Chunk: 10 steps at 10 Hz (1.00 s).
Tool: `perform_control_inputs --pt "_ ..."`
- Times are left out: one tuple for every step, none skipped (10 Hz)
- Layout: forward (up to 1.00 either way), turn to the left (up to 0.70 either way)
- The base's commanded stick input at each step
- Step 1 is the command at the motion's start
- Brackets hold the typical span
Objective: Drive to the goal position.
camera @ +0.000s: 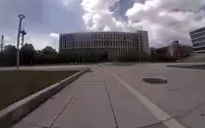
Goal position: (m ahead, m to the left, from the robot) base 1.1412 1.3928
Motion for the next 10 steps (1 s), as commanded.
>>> perform_control_inputs --pt "0.70 0.00" --pt "0.70 0.00" --pt "0.70 0.00" --pt "0.70 0.00" --pt "0.70 0.00" --pt "0.70 0.00" --pt "0.70 0.01" --pt "0.70 0.14" --pt "0.70 0.35" --pt "0.70 0.35"
